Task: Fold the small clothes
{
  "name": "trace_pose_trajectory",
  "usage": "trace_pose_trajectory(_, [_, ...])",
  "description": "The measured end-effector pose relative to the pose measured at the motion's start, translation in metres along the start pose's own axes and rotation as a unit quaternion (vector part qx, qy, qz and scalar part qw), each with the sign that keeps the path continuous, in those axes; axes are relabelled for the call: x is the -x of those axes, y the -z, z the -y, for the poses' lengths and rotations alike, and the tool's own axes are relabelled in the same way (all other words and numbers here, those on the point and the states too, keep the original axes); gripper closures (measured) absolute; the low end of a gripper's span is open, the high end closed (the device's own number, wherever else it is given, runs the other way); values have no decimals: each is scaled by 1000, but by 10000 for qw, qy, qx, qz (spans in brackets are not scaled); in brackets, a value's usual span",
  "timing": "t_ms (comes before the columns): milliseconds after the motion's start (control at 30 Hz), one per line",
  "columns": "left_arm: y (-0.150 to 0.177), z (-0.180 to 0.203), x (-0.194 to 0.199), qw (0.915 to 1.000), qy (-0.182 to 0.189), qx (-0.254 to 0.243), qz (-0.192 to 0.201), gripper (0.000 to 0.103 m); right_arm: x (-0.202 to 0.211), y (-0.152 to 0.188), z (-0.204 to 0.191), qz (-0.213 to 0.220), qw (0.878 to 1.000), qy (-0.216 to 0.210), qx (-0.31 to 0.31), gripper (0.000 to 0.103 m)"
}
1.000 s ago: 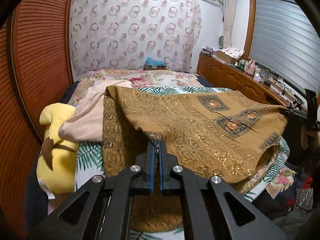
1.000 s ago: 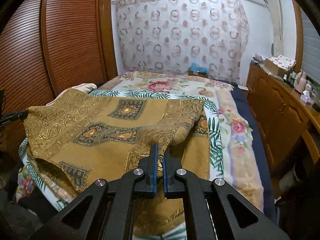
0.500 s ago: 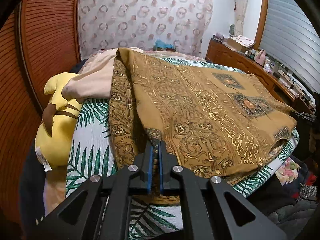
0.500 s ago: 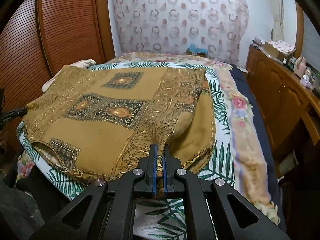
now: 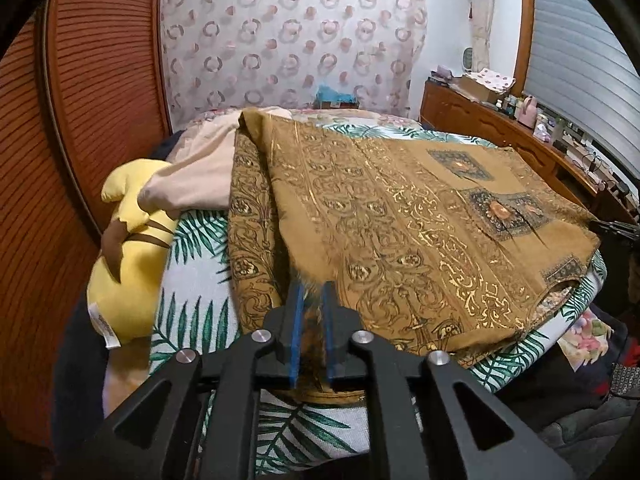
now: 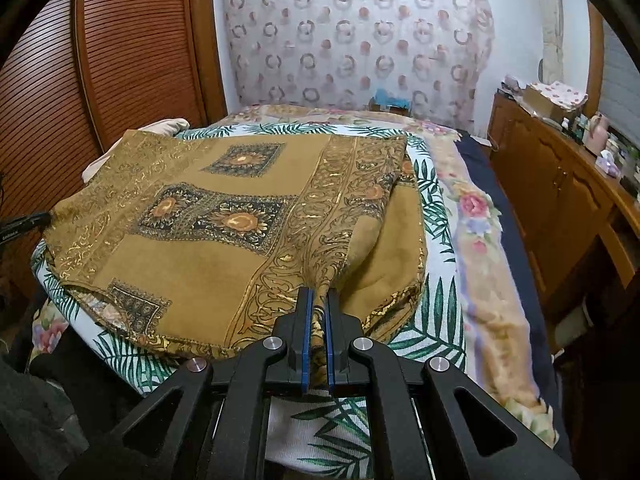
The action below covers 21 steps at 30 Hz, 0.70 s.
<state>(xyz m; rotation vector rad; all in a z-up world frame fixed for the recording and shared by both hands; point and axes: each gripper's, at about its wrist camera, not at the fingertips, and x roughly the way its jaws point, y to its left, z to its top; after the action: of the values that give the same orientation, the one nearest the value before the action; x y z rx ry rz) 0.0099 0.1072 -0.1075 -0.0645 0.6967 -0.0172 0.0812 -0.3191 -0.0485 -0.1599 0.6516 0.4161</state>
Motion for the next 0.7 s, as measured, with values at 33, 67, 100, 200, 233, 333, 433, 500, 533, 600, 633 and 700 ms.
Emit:
trace_pose_trajectory(33, [0,1,1,10000,-4,-6,16,83,2,0,0,26,10000,9,-6,99])
trace_pose_trajectory(67, [0,1,2,10000,-4,-15,27,77,4,0,0,49,10000,32,-16,99])
trace_pose_trajectory(100, [-1,1,2,10000,0,-27,32,66,6,-1,0,78,10000,48,-22,99])
trace_pose_trajectory(200, [-1,1,0,10000,-1,1,25,47,14,-3,-3,212,9998,67,-13,92])
trace_pose_trajectory(233, [-1,1,-1,10000,-21,29,8,42,16,-3,-5,252,9996,81,16,91])
trace_pose_trajectory(333, [1,-6,-9,9998,-91,152,-71,30,19,-4,-14,309,9995,5,114,72])
trace_pose_trajectory(433, [6,-16,-20,9993,-135,280,-230,27,20,-4,-25,365,9991,-53,222,49])
trace_pose_trajectory(500, [9,-22,-28,9987,-143,361,-327,27,17,-5,-32,400,9987,-134,284,48])
trace_pose_trajectory(533, [10,-24,-31,9983,-161,409,-375,27,14,-5,-35,385,9987,-179,295,48])
trace_pose_trajectory(600, [12,-29,-36,9978,-118,487,-443,27,5,-5,-41,324,9987,-227,318,48])
trace_pose_trajectory(633, [13,-31,-37,9975,-89,529,-459,27,-1,-5,-45,301,9987,-242,326,48])
trace_pose_trajectory(700, [15,-33,-38,9970,15,642,-429,33,-12,-4,-51,231,9986,-325,334,48])
